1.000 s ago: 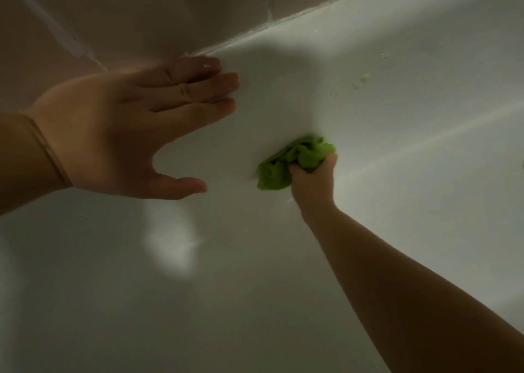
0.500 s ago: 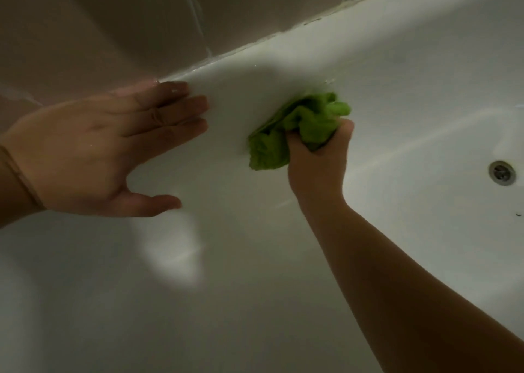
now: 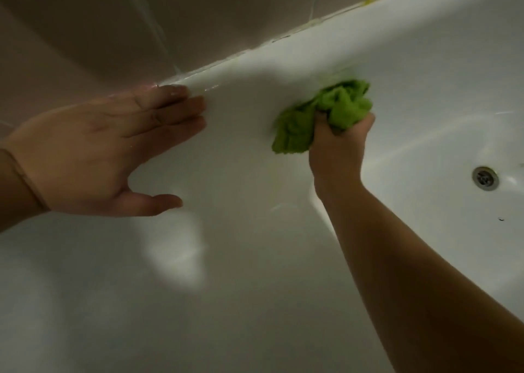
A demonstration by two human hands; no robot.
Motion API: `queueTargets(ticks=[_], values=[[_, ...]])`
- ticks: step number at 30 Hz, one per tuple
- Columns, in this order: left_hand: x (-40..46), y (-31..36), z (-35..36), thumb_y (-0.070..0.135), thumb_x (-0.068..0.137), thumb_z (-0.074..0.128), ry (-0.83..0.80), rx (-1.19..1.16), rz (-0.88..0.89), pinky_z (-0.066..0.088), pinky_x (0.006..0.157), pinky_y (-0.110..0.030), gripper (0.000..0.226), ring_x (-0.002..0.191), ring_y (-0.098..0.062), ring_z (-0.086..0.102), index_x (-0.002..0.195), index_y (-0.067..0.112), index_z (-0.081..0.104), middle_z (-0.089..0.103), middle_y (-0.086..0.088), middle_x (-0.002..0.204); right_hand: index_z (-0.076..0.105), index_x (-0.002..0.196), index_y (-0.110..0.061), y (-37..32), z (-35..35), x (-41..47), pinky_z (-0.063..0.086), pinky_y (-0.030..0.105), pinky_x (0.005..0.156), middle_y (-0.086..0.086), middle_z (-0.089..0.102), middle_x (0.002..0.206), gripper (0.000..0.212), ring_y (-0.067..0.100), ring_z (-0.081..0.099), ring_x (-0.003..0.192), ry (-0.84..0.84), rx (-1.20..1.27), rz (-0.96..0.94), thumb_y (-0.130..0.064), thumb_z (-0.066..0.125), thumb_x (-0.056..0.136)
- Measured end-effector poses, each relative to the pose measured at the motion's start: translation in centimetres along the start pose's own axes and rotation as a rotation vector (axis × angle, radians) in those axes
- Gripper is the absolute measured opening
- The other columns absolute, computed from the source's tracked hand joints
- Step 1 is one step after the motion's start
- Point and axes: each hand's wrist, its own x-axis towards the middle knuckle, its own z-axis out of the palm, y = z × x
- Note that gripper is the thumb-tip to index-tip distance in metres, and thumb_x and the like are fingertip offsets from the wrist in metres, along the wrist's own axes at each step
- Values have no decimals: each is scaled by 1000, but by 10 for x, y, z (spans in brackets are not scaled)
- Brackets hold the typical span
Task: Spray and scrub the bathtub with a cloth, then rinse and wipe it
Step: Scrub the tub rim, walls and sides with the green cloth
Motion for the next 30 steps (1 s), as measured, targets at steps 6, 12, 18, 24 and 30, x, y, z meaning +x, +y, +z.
queueTargets(ticks=[6,12,18,24,30], values=[[23,2,4,66,83,67,-13,-27,29,38,116,-59,99,151,-35,35,154,1,40,41,-16,159,35,110,-37,18,27,-55,59,45,87,0,59,116,49,17,63,102,-320,-107,-4,-9,67,85],[32,4,3,65,83,67,-27,10,37,39,115,-59,97,150,-37,37,152,0,43,43,-17,158,39,113,-21,-4,-14,21,53,24,74,-5,60,98,39,-6,61,80,-51,-19,-150,-1,63,90],[40,5,5,65,83,68,-27,22,52,36,119,-55,98,151,-37,35,151,-2,44,42,-19,158,36,118,-20,60,5,-11,49,34,79,-1,61,105,47,10,61,88,-262,-183,127,-8,68,86],[46,7,5,63,84,69,-22,20,56,33,121,-52,97,151,-37,35,151,-3,44,42,-20,158,37,105,-37,51,6,-11,52,23,79,2,63,111,49,16,64,96,-185,-130,-22,-9,71,82],[52,7,6,66,85,66,-30,27,46,36,118,-57,97,150,-37,36,151,-1,43,43,-17,158,35,122,-18,95,-15,24,56,55,94,-3,56,105,47,22,61,98,-157,-281,254,-2,62,87]])
